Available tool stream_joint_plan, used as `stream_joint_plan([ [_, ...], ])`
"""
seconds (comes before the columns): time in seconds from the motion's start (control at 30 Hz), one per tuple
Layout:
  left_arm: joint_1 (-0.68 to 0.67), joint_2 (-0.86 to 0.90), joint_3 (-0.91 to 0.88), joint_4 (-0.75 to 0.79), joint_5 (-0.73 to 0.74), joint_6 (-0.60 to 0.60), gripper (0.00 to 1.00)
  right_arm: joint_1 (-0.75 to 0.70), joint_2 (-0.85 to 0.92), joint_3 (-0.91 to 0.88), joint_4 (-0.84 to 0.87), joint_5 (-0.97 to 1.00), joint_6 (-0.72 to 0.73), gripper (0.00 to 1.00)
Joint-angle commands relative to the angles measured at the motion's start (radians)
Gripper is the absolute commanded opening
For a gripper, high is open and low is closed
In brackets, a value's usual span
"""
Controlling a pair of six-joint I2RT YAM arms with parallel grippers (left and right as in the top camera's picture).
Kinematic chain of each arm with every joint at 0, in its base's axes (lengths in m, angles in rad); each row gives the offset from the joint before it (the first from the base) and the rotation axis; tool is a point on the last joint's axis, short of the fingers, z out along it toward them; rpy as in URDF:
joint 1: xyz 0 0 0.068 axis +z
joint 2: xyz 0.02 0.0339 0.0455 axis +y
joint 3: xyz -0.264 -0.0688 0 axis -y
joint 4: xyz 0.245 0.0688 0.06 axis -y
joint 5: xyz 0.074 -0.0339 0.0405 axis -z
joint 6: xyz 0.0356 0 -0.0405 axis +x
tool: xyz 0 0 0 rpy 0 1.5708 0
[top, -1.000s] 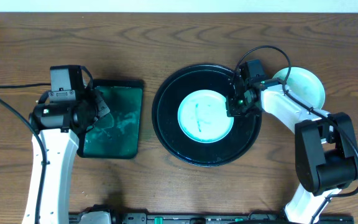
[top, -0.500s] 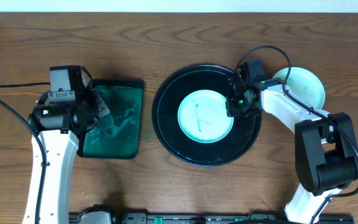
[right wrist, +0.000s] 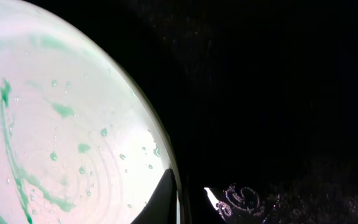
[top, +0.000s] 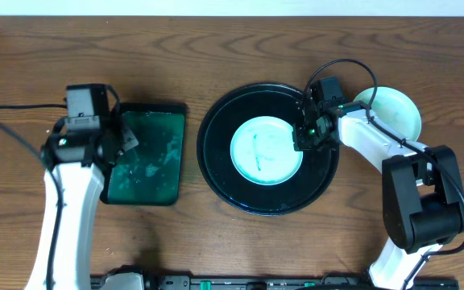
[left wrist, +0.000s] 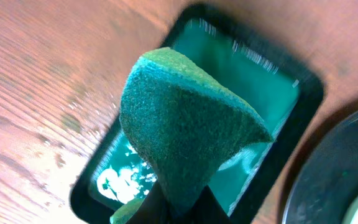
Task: Clean dirty plates on tray and stack at the side
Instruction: 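Scrub the pale green plate on the tray with the left-held sponge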
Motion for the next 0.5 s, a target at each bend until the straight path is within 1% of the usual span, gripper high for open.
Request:
stream_joint_plan([
  [0.0,-0.043,0.086,-0.005,-0.002,0.068,0.014,0.07,0.011,0.068,-0.02,0.014,0.028,-0.003,0.01],
  [0.1,-0.116,0.121,0.019,0.008,0.161,0.014,0.07,0.011,0.068,-0.02,0.011,0.028,-0.003,0.01],
  [0.2,-0.228,0.142,0.021,0.061,0.251,0.012,0.07,0.011,0.068,-0.02,0.011,0.028,-0.003,0.01],
  [0.37,-0.441,0.223,0.02,0.216,0.256,-0.01,0.07,0.011,0.068,-0.02,0.01,0.028,0.004,0.01],
  [0.4,-0.512,0.285,0.02,0.287,0.256,-0.042,0.07,0.011,0.068,-0.02,0.009,0.027,0.005,0.01],
  [0.47,-0.56,0.35,0.02,0.345,0.256,-0.092,0.07,0.011,0.068,-0.02,0.007,0.027,0.005,0.01],
])
